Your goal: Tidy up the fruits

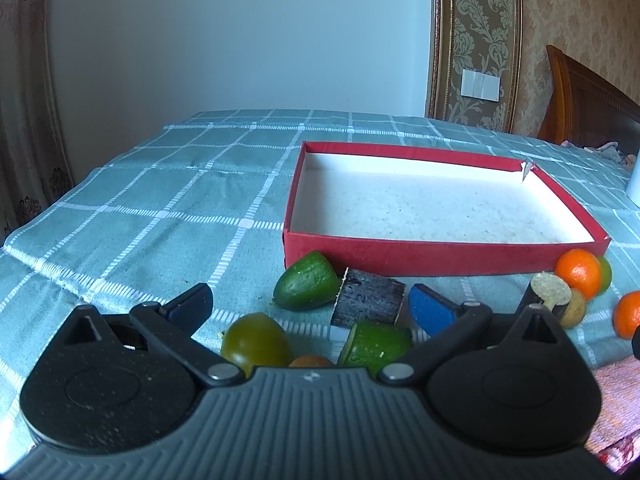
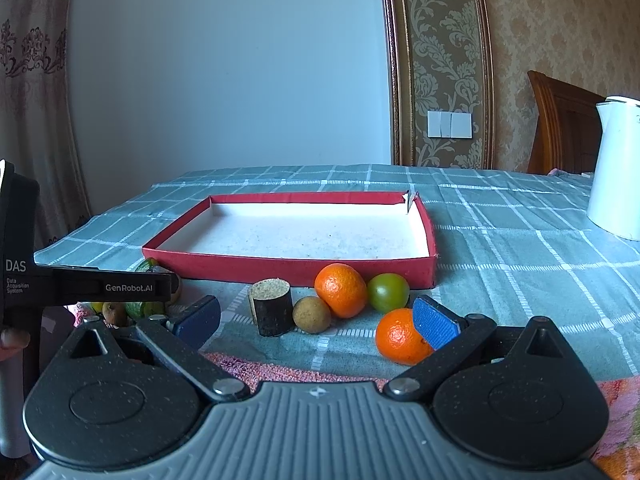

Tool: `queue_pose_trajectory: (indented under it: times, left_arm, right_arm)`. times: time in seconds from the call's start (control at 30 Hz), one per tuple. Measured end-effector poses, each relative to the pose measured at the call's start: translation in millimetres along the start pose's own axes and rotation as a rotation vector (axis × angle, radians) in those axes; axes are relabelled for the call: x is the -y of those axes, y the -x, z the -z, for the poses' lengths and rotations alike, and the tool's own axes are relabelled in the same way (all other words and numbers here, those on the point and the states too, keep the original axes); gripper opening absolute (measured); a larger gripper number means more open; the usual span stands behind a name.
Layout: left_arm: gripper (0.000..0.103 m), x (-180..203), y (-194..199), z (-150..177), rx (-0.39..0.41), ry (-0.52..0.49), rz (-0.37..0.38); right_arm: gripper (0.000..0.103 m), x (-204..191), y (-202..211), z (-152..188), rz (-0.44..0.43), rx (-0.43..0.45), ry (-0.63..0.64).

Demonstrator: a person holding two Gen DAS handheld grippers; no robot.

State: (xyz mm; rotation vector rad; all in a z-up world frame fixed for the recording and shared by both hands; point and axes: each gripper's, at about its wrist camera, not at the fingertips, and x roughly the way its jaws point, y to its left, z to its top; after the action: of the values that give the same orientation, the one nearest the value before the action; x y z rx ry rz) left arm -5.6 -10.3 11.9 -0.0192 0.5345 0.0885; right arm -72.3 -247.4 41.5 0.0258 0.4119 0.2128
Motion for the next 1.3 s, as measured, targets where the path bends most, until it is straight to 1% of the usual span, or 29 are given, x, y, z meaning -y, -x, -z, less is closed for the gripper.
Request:
queue_pose_trajectory:
  times: [0.6,1.07,1.2,1.3]
  left_arm:
    - [0.103,0.5,3.8,1.3,0.011,0.003,0.002]
    - [0.103,0.9,5.3,1.1,0.012,0.003,0.004]
    - [0.103,0.8,5.0,0.8,0.011,0.002,0.004]
    - [0.103,0.9,5.0,0.7,0.011,0.002,0.004]
  right_arm:
    - [0.103,12.2,6.0,6.4,0.000,0.009,0.001]
    - [0.103,8.6,5.7,3.3,0.012,0.003,0.024]
    - [0.103,11.5,9.0,3.8,0.004,0.008,0.039]
    - [0.103,17.7,14.1,4.9,-0.026,0.012,0.059]
